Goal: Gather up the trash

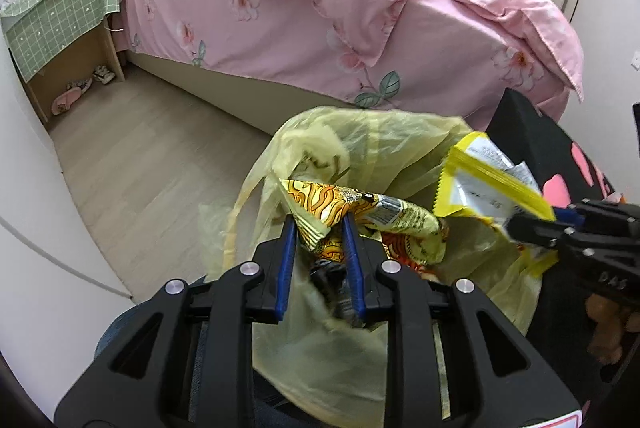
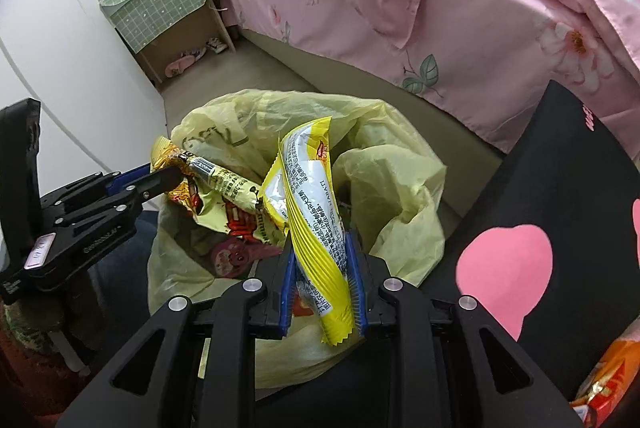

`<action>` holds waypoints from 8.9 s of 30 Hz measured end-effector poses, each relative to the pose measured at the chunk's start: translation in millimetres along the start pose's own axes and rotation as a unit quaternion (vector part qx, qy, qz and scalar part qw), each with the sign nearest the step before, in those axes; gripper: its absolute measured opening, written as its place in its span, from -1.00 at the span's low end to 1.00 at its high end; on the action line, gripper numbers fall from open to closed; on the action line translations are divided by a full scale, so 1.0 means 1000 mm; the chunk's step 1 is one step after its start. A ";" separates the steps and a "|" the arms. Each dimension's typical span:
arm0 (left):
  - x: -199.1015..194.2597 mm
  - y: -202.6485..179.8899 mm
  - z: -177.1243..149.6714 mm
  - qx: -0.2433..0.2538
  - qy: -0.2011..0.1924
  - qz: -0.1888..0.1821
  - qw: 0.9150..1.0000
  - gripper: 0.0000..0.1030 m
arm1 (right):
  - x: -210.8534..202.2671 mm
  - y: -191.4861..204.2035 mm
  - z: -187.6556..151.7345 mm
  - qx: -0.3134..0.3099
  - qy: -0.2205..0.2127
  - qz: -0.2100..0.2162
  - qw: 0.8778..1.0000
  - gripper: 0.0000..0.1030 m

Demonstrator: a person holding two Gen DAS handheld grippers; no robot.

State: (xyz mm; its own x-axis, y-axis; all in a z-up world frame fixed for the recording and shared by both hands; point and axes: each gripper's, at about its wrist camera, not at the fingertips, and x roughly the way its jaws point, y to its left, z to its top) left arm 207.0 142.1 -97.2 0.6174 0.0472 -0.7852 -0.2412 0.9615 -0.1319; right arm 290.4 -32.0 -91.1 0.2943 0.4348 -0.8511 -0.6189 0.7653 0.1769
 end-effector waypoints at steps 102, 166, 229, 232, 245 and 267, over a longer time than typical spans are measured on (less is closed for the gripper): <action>-0.081 -0.389 -0.161 0.325 0.146 -0.336 0.872 0.27 | -0.265 -0.142 -0.421 0.326 -0.196 -0.221 0.898 -0.53; -0.153 -0.043 -0.027 0.058 -0.113 -0.198 0.972 -0.15 | -0.249 0.007 -0.173 0.047 -0.205 -0.154 0.965 -0.36; 0.029 0.003 0.006 -0.052 0.017 -0.166 0.985 -0.02 | 0.020 -0.005 -0.014 -0.063 0.011 0.001 0.998 -0.10; 0.025 0.004 0.007 -0.057 0.013 -0.177 0.982 0.08 | 0.013 -0.004 -0.015 -0.059 -0.002 0.003 0.998 0.02; -0.031 0.003 0.016 -0.055 -0.058 -0.140 0.987 0.41 | -0.039 0.004 -0.026 -0.029 -0.099 -0.033 0.994 0.33; -0.188 -0.078 -0.100 0.095 -0.103 -0.078 0.987 0.41 | -0.224 0.040 -0.211 0.106 -0.227 -0.178 0.952 0.33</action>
State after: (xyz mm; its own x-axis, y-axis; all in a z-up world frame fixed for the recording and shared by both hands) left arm 34.8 31.6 0.5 0.7798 -0.0701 -0.6221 0.0013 0.9939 -0.1103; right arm 46.0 -199.0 2.0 0.7723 0.2539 -0.5822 -0.2751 0.9599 0.0537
